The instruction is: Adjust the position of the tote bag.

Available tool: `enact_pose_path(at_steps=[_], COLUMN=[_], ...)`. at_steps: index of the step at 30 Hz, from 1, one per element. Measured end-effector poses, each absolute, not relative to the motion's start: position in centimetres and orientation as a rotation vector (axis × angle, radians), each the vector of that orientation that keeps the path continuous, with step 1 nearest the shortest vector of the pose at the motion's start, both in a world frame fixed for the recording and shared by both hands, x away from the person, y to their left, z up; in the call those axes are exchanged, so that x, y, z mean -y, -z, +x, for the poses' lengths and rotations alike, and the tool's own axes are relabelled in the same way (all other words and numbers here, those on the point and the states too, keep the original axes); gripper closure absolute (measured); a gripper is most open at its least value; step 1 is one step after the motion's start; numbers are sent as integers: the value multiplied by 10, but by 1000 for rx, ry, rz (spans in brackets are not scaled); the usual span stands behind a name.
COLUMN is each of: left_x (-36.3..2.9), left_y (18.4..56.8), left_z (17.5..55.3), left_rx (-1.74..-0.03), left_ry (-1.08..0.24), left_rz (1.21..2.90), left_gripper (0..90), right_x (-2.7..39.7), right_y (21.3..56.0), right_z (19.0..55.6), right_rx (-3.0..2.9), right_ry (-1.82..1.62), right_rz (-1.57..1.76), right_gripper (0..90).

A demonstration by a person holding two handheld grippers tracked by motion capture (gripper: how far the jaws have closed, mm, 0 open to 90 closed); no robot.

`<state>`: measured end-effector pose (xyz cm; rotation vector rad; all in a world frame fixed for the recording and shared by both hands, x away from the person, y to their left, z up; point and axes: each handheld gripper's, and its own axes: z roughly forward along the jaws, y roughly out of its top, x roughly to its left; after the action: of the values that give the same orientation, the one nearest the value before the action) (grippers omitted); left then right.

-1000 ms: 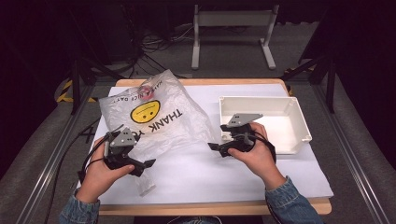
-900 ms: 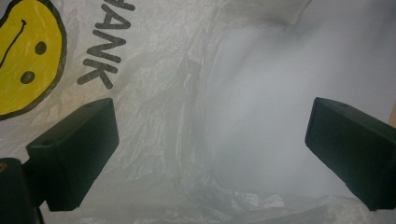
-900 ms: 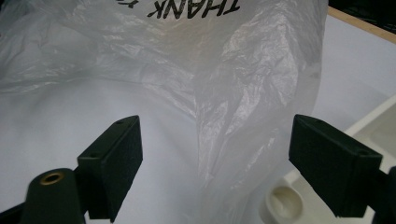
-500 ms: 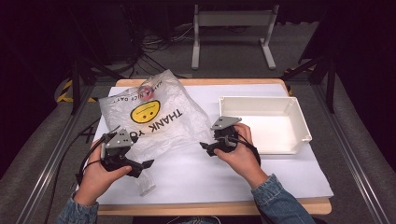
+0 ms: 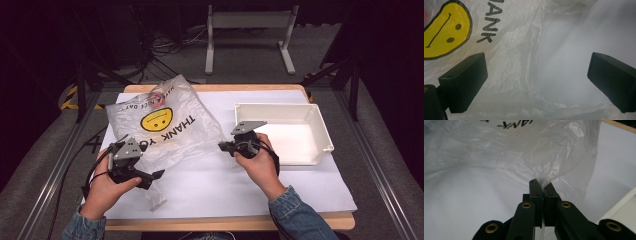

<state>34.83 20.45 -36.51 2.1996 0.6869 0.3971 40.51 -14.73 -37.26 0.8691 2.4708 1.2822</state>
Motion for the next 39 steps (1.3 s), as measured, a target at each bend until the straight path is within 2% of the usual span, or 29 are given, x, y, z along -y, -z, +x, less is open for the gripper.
enact_pose_path(at_steps=[10, 16, 18, 19, 22, 23, 25, 27, 30, 33, 34, 37, 39], left_x=[-187, -183, -186, -190, -201, -205, -211, -217, -224, -229, -231, -232, -232], left_y=[365, 368, 369, 369, 365, 363, 359, 354, 349, 346, 345, 344, 343], left_z=[355, 365, 368, 369, 372, 372, 373, 374, 378, 384, 386, 392, 395], left_rx=[-619, -654, -666, -684, -679, -683, -706, -713, -727, -728, -733, -726, -729], left_ry=[-538, -657, -671, -677, -681, -682, -665, -653, -625, -583, -571, -547, -538], left_rz=[2300, 2359, 2363, 2349, 2325, 2302, 2253, 2209, 2155, 2108, 2095, 2071, 2058], left_gripper=[42, 92, 178, 263, 622, 707, 836, 894, 900, 900, 900, 900, 900], right_x=[152, 153, 153, 152, 152, 152, 151, 148, 143, 141, 141, 142, 143], right_y=[350, 334, 331, 329, 326, 326, 325, 325, 325, 326, 326, 327, 326], right_z=[414, 418, 418, 418, 420, 420, 422, 424, 426, 427, 427, 425, 420], right_rx=[-2476, -2453, -2447, -2446, -2443, -2442, -2445, -2452, -2451, -2437, -2426, -2368, -2308], right_ry=[-1453, -1494, -1497, -1497, -1485, -1482, -1473, -1455, -1423, -1401, -1398, -1429, -1475], right_rz=[922, 922, 914, 916, 909, 910, 907, 899, 886, 884, 892, 888, 869], right_gripper=[883, 883, 880, 877, 868, 866, 860, 838, 783, 673, 616, 325, 226])
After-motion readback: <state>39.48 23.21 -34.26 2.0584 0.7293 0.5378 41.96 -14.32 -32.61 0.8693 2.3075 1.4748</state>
